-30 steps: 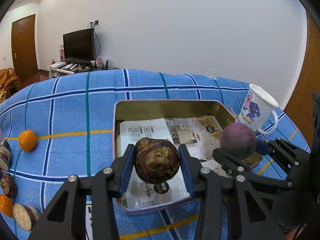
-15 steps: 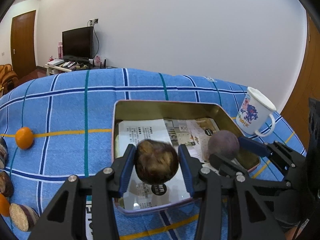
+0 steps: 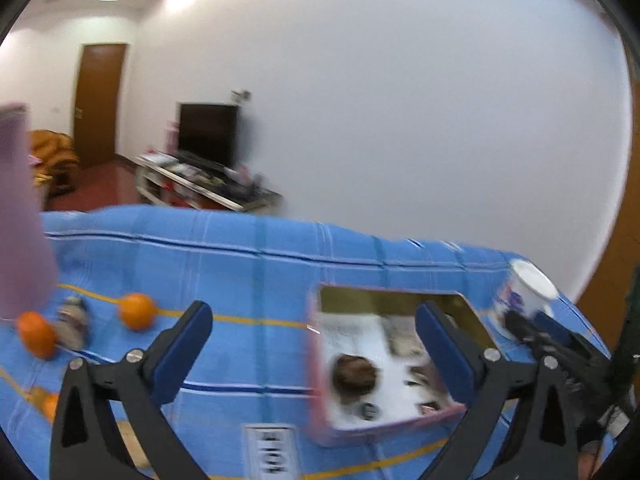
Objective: Organize fruits
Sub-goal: 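Lower the brown fruit into the tin and open the left gripper, then move both grippers back from the tin toward the remaining fruits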
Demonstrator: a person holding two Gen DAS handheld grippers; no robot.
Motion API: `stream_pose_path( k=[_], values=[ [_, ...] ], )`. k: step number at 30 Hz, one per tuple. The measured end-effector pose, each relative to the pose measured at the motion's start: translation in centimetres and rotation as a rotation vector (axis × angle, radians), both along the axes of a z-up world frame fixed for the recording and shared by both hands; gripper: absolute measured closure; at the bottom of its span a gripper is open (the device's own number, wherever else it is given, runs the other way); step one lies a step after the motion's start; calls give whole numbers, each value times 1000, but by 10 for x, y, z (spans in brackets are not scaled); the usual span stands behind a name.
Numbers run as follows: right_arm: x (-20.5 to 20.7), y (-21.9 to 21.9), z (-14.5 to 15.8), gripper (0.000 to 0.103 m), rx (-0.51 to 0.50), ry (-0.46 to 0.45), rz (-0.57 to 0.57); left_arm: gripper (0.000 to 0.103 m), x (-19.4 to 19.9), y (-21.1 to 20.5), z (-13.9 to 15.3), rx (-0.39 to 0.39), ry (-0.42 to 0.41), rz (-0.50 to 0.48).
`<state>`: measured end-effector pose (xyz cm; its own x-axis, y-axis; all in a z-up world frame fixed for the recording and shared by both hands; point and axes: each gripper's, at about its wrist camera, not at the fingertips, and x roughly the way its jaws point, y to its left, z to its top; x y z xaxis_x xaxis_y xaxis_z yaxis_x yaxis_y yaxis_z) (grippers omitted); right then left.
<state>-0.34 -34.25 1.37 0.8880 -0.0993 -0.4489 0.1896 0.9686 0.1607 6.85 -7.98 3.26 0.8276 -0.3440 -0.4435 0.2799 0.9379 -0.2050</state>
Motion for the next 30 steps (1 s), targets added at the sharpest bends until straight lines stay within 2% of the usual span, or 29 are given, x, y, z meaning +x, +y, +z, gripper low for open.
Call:
stream_pose_path(
  k=[4,7,11,14,19,24,30],
  values=[
    [-3,-4,1,22,40,-37,-5,0,-4,13,-3,48,-30,76],
    [-2,-3,1,22,44,-43,3,0,-6,12,-10,83,-22,82],
    [-11,-2,3,22,87,-133,36,0,-15,4,-18,154,-45,90],
    [-19,2,4,18,83,-189,35,0,-22,0,-22,192,-67,97],
    [-23,9,4,18,58,-184,30,0,-29,-6,-26,259,-92,110],
    [-23,13,0,18,80,-156,39,0,-35,1,-25,243,-98,112],
    [-25,26,-2,18,36,-152,39,0,-39,13,-27,215,-76,123]
  ],
)
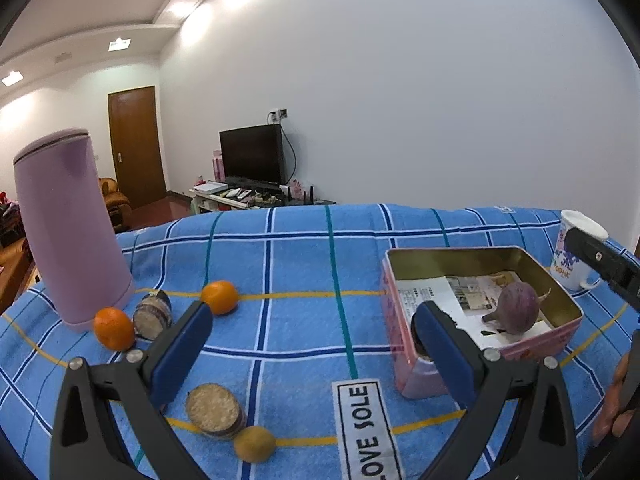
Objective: Organize fruits
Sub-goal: 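Move both grippers back from the tin toward the remaining fruits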
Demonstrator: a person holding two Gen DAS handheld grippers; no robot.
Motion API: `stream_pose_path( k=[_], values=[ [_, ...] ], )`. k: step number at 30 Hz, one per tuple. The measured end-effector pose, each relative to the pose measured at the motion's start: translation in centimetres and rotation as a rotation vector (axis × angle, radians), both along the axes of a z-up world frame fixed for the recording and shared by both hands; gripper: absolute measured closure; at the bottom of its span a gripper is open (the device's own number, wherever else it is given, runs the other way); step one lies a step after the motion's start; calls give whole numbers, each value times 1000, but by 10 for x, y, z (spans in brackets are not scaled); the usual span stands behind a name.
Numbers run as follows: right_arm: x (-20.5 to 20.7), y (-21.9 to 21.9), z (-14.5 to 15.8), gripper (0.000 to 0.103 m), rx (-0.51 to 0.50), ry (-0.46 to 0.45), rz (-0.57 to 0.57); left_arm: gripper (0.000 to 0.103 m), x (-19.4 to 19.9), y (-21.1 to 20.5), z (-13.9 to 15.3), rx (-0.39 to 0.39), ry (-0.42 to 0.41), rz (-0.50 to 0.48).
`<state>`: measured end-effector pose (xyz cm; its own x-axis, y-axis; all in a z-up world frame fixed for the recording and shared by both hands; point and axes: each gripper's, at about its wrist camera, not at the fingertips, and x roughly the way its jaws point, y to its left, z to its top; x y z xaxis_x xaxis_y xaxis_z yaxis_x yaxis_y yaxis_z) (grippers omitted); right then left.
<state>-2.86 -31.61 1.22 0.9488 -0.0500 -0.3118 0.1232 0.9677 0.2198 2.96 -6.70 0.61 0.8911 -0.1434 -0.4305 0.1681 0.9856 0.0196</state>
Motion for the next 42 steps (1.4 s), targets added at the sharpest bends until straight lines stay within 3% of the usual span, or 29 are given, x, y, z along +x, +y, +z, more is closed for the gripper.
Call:
stream_pose_path(
  k=[17,29,35,42],
  values=[
    [-11,68,1,18,-121,8,110,0,-14,30,-2,7,26,17],
    [-17,108,-2,18,-130,32,200,0,-19,64,-5,-3,53,52],
    [-16,131,-5,18,-138,59,269,0,-15,99,1,-24,61,88],
    [-7,162,-11,18,-167,132,369,0,0,151,-1,-18,86,195]
  ],
)
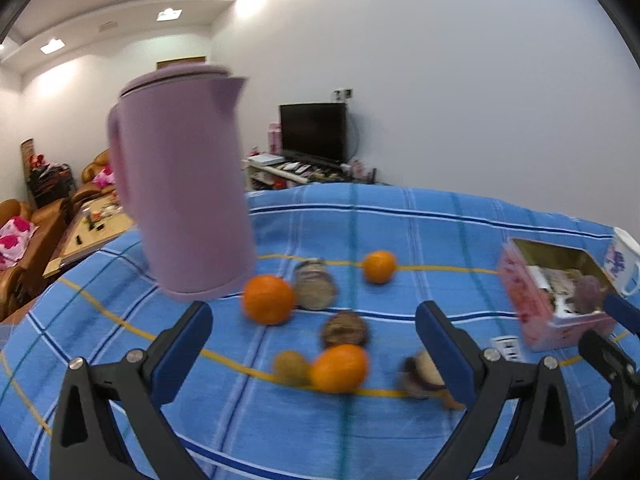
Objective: Organize fruits
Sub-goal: 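Move both grippers back from the tin toward the remaining fruits, then grasp the small yellow-green fruit with the right gripper while the left grasps a tan round slice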
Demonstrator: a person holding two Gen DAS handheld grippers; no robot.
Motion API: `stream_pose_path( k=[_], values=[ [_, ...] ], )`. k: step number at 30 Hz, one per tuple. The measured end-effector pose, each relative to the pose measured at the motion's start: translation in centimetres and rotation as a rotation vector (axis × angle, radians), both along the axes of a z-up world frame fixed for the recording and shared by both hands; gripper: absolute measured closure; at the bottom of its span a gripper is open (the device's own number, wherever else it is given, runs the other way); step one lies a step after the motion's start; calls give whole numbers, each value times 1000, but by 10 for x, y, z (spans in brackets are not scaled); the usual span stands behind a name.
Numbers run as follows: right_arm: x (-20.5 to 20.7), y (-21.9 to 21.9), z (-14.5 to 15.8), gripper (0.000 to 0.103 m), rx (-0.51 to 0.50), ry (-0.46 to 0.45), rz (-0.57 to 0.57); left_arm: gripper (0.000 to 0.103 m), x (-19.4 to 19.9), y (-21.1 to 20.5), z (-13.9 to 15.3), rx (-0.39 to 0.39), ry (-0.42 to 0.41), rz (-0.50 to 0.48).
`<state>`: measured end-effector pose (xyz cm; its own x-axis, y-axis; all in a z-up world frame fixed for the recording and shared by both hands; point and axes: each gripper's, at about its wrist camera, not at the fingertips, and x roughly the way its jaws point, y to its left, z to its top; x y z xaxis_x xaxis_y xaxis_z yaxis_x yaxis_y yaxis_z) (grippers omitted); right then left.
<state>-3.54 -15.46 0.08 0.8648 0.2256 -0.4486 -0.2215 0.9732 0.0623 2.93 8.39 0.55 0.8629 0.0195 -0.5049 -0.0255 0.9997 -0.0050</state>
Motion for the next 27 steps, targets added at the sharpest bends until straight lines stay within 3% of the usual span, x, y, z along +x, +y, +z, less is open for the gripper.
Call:
stream_pose_path(
  k=[8,12,16,20,25,27],
  values=[
    [23,49,-15,18,-77,141,124,0,14,33,-2,6,8,81],
    [34,73,-24,37,-124,202,209,0,17,40,-6,-7,10,87],
    [54,91,-39,47,-158,315,253,0,18,38,-13,-15,27,61],
    [67,100,-48,63,-170,379,277,0,19,34,-16,-26,35,30],
    [70,99,-48,64,-154,390,294,0,19,35,-16,-60,42,6],
    [71,96,-47,74,-139,392,286,0,19,34,-15,-59,39,-5]
  ],
)
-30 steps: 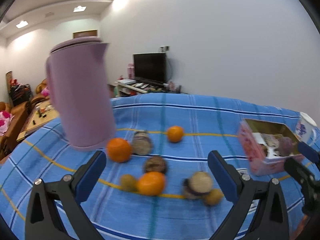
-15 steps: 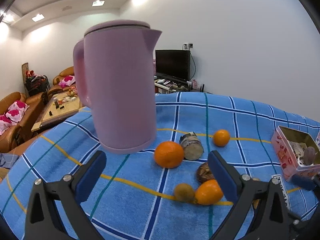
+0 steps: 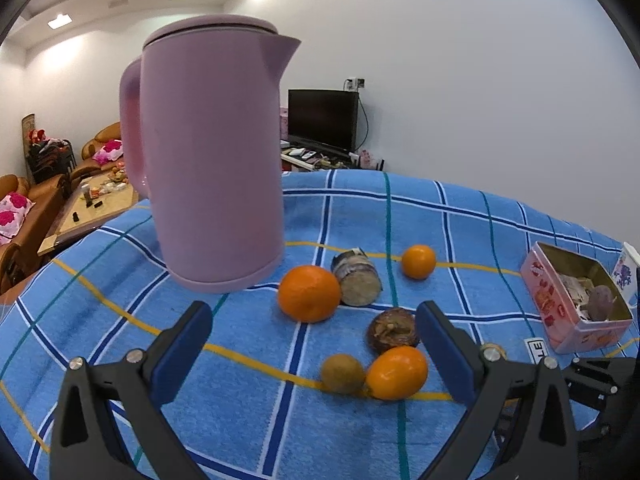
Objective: Organize fruits
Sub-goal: 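Grasp the small yellow-green fruit with the right gripper while the left grasps a tan round slice, then carry the yellow-green fruit and tan slice over the pink tin with both grippers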
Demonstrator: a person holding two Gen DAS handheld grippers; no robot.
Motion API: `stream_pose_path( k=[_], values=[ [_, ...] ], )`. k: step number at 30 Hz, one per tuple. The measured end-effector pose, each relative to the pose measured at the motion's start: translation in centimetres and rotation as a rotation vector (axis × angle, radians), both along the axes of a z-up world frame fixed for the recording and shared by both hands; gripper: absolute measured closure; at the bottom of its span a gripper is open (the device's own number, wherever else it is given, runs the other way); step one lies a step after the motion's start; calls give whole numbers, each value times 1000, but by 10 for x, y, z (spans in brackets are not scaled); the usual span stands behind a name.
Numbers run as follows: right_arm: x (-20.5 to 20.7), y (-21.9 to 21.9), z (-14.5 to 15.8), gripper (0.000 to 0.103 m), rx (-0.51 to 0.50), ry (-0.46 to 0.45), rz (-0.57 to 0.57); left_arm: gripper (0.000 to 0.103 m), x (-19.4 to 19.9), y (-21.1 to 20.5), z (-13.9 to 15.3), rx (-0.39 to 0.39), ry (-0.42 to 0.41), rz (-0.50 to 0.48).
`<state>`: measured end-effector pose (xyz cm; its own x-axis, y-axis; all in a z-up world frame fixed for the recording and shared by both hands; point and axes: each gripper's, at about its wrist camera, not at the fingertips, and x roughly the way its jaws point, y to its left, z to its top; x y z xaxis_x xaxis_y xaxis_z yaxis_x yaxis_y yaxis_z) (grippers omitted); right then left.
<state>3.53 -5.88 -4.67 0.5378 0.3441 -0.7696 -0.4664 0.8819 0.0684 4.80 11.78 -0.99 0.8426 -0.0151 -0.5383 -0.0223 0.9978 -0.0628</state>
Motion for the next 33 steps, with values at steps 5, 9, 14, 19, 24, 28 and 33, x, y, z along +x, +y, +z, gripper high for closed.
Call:
stream_pose_path(
  k=[5,9,14,19,24,28,33],
  values=[
    [-4,-21,6,74,81,-6,-42,0,-4,-5,2,-3,-20,-25],
    [-16,-35,16,74,103,-70,-65,0,-7,-20,4,11,-9,-81],
    [-29,-54,38,74,119,-196,-115,1,-13,-53,12,67,6,-215],
    [-36,-70,55,74,90,-320,-170,10,-5,-89,6,104,88,-318],
    [-37,-84,59,73,94,-326,-194,23,7,-117,-12,173,150,-356],
    [-36,-88,61,73,106,-324,-197,36,21,-122,-29,131,243,-371],
    [-39,-88,61,73,115,-317,-194,55,32,-119,-41,90,324,-370]
  ],
)
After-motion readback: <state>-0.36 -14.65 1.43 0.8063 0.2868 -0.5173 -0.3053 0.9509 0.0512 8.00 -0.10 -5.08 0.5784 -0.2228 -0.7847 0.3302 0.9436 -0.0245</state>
